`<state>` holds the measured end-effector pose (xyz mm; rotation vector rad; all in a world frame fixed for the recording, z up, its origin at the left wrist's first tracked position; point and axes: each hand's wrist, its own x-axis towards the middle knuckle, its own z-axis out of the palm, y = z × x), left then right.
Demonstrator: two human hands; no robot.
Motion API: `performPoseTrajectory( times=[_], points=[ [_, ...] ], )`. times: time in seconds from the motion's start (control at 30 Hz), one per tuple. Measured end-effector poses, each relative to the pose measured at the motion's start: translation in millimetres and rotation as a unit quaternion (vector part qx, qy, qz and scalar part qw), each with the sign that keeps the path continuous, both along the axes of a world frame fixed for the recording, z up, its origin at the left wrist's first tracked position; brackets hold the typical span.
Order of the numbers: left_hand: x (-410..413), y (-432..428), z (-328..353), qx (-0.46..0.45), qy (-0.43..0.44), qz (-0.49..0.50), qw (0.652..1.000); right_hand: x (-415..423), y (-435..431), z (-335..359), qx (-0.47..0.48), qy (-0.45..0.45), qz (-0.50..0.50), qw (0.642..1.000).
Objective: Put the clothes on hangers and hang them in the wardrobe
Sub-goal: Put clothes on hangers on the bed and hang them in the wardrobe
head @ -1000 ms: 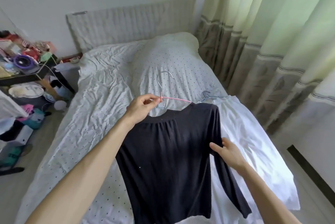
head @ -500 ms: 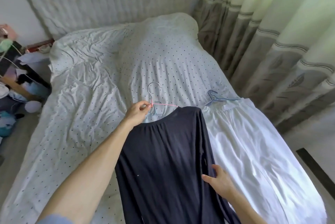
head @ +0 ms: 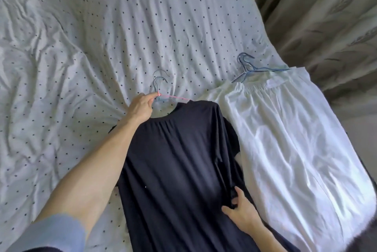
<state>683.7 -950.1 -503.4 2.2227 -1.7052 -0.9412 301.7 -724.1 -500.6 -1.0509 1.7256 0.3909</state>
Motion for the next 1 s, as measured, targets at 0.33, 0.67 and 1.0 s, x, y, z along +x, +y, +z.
performPoseTrajectory(
  times=[0.33, 0.67, 1.0],
  points=[
    [0.4, -13.4, -94.9, -0.03, -0.161, 0.023, 0.986, 38.1, 3.0, -34.0, -0.037, 0.039, 0.177, 0.983],
    [-18.3, -4.7, -98.9, 0.005, -0.215, 0.015, 0.976, 37.4, -3.4, -39.3, -0.067, 0.054, 0.242, 0.967],
    [-100.8, 87.8, 3.4, 0.137, -0.147, -0.1, 0.974, -14.4, 29.9, 43.2, -0.115, 0.006, 0.162, 0.98]
  ],
)
